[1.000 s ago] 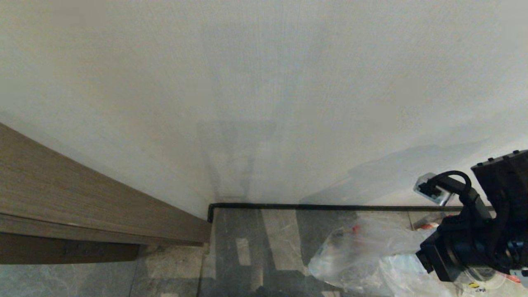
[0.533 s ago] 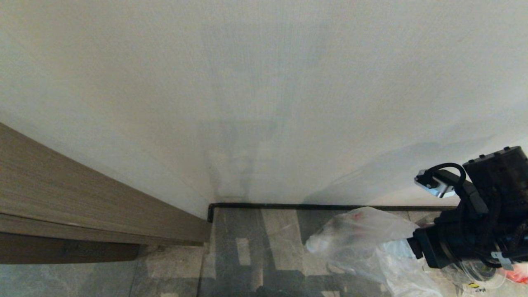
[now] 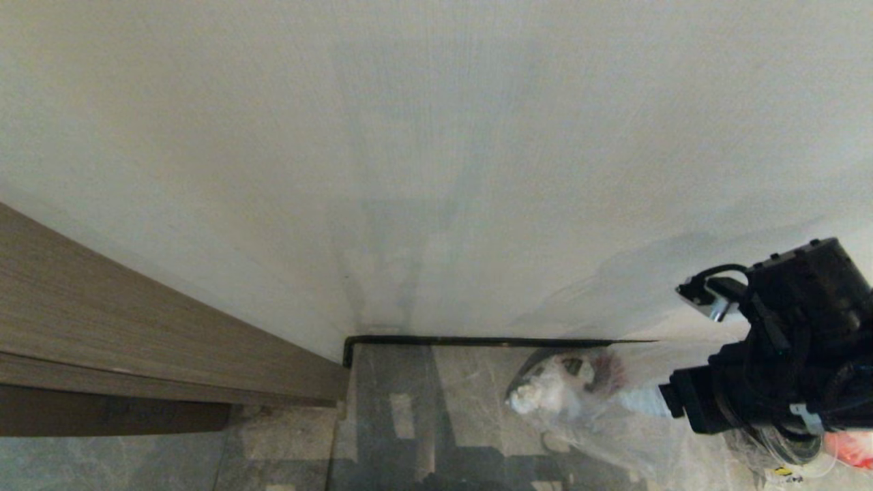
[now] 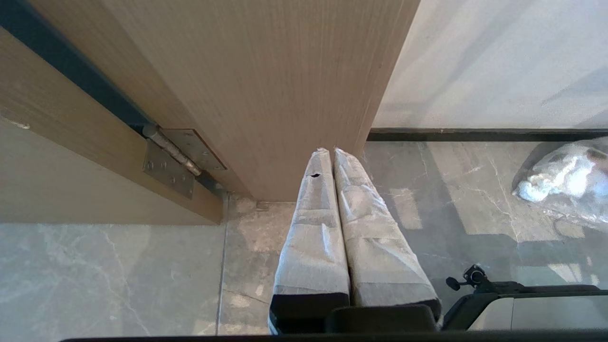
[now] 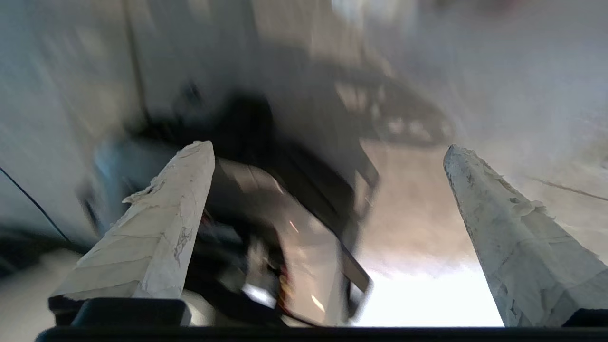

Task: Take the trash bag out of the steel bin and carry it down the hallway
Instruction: Put the trash bag at the door

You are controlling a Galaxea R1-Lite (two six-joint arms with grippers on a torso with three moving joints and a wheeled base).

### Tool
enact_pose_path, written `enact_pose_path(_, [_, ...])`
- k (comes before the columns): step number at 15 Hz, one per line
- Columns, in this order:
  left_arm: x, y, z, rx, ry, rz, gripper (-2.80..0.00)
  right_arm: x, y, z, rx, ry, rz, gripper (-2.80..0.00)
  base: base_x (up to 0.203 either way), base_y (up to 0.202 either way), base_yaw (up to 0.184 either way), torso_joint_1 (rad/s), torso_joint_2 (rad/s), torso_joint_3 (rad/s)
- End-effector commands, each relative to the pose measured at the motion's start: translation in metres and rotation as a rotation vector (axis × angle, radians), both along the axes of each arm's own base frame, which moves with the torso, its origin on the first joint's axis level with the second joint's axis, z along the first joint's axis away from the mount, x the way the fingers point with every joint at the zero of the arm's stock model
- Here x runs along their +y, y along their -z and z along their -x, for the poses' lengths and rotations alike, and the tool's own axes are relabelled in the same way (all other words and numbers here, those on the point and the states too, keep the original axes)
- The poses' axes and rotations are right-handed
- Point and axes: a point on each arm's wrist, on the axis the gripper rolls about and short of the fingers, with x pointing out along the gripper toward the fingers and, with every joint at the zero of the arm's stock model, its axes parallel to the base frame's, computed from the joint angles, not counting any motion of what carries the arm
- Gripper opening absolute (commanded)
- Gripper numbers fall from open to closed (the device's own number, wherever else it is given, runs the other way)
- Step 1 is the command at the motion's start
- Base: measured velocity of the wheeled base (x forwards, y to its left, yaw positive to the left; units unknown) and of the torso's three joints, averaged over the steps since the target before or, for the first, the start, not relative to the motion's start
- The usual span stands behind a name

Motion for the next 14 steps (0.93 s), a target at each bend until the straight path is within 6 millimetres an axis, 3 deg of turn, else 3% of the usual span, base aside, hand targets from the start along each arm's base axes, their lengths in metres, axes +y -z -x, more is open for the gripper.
enact_pose_path(1, [0.0, 0.0, 0.0, -0.001, 0.0, 0.0, -2.8, 0.007, -0.03, -0.01, -0.062, 0.041, -0.071, 0.0, 0.0, 0.0, 0.0, 0.0, 0.0, 0.0])
enact_pose_path(3, [0.0, 0.0, 0.0, 0.0, 0.0, 0.0, -2.8, 0.007, -0.028, -0.001, -0.053, 0.055, -0.086, 0.0, 0.0, 0.0, 0.0, 0.0, 0.0, 0.0])
enact_pose_path(5, [0.0, 0.0, 0.0, -0.001, -0.001, 0.0, -2.8, -0.005, -0.033, 0.02, -0.093, 0.096, -0.094, 0.0, 0.0, 0.0, 0.0, 0.0, 0.0, 0.0])
enact_pose_path(6, [0.0, 0.0, 0.0, 0.0, -0.001, 0.0, -2.8, -0.011, -0.035, 0.029, -0.114, 0.118, -0.092, -1.73, 0.0, 0.0, 0.0, 0.0, 0.0, 0.0])
enact_pose_path(7, [0.0, 0.0, 0.0, -0.001, 0.0, 0.0, -2.8, -0.017, -0.032, 0.039, -0.119, 0.137, -0.082, -2.8, 0.0, 0.0, 0.0, 0.0, 0.0, 0.0])
enact_pose_path(14, [0.0, 0.0, 0.0, -0.001, -0.001, 0.0, -2.8, -0.053, -0.034, 0.094, -0.189, 0.328, 0.017, -2.8, 0.0, 0.0, 0.0, 0.0, 0.0, 0.0])
